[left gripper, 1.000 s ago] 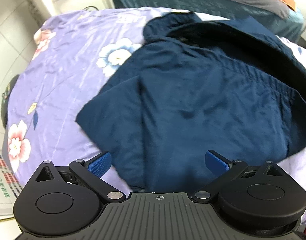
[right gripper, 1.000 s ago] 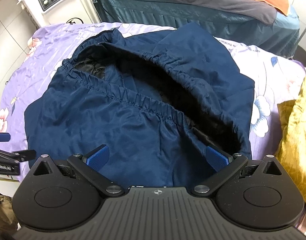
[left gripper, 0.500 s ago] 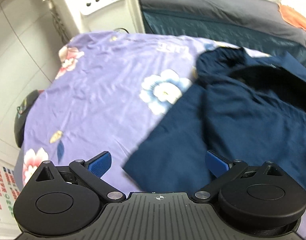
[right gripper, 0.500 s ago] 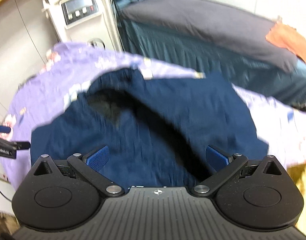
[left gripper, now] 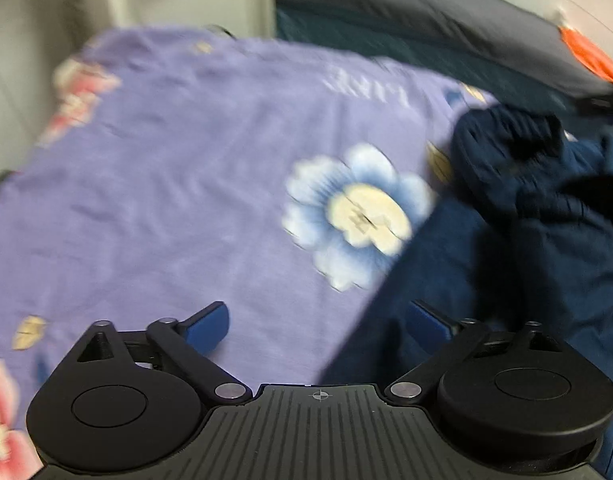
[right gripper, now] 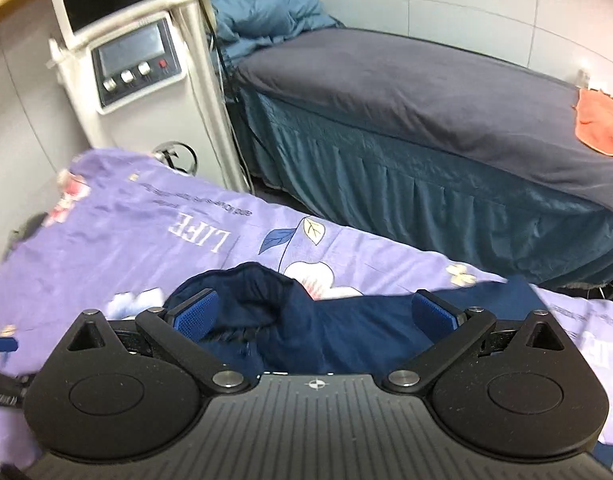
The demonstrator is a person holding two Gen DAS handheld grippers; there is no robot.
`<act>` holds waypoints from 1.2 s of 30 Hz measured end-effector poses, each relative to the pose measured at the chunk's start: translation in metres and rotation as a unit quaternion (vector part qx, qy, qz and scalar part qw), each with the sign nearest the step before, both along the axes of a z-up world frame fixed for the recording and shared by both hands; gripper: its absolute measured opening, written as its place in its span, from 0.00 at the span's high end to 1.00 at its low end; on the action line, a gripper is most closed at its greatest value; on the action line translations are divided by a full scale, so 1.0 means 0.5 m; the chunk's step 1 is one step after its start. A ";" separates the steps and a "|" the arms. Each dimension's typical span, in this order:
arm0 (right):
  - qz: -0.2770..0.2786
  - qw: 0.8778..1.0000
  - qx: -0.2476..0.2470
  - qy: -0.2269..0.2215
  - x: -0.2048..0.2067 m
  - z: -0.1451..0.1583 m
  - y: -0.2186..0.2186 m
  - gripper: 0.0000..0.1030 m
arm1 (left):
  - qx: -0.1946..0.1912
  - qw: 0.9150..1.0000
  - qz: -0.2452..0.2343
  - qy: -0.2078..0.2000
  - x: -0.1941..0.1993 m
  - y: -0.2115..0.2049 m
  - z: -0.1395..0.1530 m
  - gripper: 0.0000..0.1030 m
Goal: Fold large clothes
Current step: 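Grasp the jacket edge with the left gripper while the right gripper grasps another edge, then lift the jacket high with both grippers to shake it out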
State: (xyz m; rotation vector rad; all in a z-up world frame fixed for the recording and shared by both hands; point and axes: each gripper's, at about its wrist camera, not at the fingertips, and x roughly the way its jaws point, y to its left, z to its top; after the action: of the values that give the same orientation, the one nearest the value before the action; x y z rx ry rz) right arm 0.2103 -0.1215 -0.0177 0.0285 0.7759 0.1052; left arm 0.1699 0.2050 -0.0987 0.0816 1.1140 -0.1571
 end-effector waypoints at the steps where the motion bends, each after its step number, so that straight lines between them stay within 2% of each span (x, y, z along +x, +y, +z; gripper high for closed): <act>1: -0.003 1.000 -0.008 0.007 0.022 -0.019 0.018 0.07 | -0.004 1.000 -0.008 0.012 0.002 -0.004 -0.015 0.00; 4: -0.013 0.998 -0.040 0.050 0.090 -0.091 0.061 0.11 | -0.003 0.999 -0.017 0.039 0.001 -0.010 -0.054 0.00; 5: -0.019 0.996 -0.059 0.068 0.106 -0.117 0.076 0.19 | -0.010 0.999 -0.009 0.045 -0.001 -0.007 -0.063 0.00; 7: -0.033 0.991 -0.091 0.093 0.131 -0.160 0.086 0.27 | -0.027 0.998 0.012 0.048 -0.008 0.002 -0.070 0.00; 10: -0.038 0.985 -0.113 0.123 0.152 -0.205 0.086 0.27 | -0.027 0.998 0.010 0.053 -0.013 -0.005 -0.072 0.00; 12: -0.046 0.985 -0.104 0.131 0.154 -0.222 0.081 0.32 | -0.024 0.998 0.005 0.057 -0.018 -0.014 -0.074 0.00; 14: -0.041 0.987 -0.088 0.129 0.148 -0.218 0.073 0.78 | -0.037 0.998 0.001 0.056 -0.020 -0.021 -0.067 0.00; 15: -0.037 0.988 -0.085 0.128 0.143 -0.212 0.072 0.79 | -0.044 0.997 0.001 0.056 -0.023 -0.023 -0.063 0.00; 16: -0.036 0.989 -0.082 0.115 0.132 -0.201 0.071 0.83 | -0.057 0.997 0.002 0.056 -0.033 -0.025 -0.056 0.00; 19: -0.049 0.994 -0.064 0.069 0.088 -0.147 0.069 0.86 | -0.047 0.998 0.003 0.043 -0.055 -0.035 -0.030 0.00; 21: -0.066 0.996 -0.035 0.042 0.049 -0.101 0.055 0.87 | -0.038 0.999 -0.002 0.021 -0.075 -0.041 0.002 0.02; 25: -0.082 0.996 0.031 -0.028 -0.063 0.008 0.004 0.88 | -0.050 0.998 -0.002 -0.039 -0.137 -0.056 0.100 0.12; 28: -0.086 0.991 0.054 -0.085 -0.160 0.095 -0.035 0.88 | -0.059 0.995 -0.004 -0.080 -0.197 -0.083 0.190 0.19; 29: -0.087 0.989 0.063 -0.104 -0.200 0.126 -0.051 0.88 | -0.067 0.990 -0.019 -0.126 -0.221 -0.093 0.221 0.21; 32: -0.069 0.982 0.070 -0.162 -0.318 0.209 -0.092 0.90 | -0.080 0.982 -0.013 -0.173 -0.298 -0.126 0.316 0.23; 36: -0.031 0.965 0.071 -0.250 -0.469 0.313 -0.154 0.91 | -0.087 0.966 -0.003 -0.242 -0.400 -0.176 0.421 0.26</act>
State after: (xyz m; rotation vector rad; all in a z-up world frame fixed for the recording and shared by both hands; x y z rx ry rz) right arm -0.0242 -0.1986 0.1386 0.1570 0.2614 0.1027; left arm -0.0301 0.1169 0.1117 -0.0336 0.6088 -0.2270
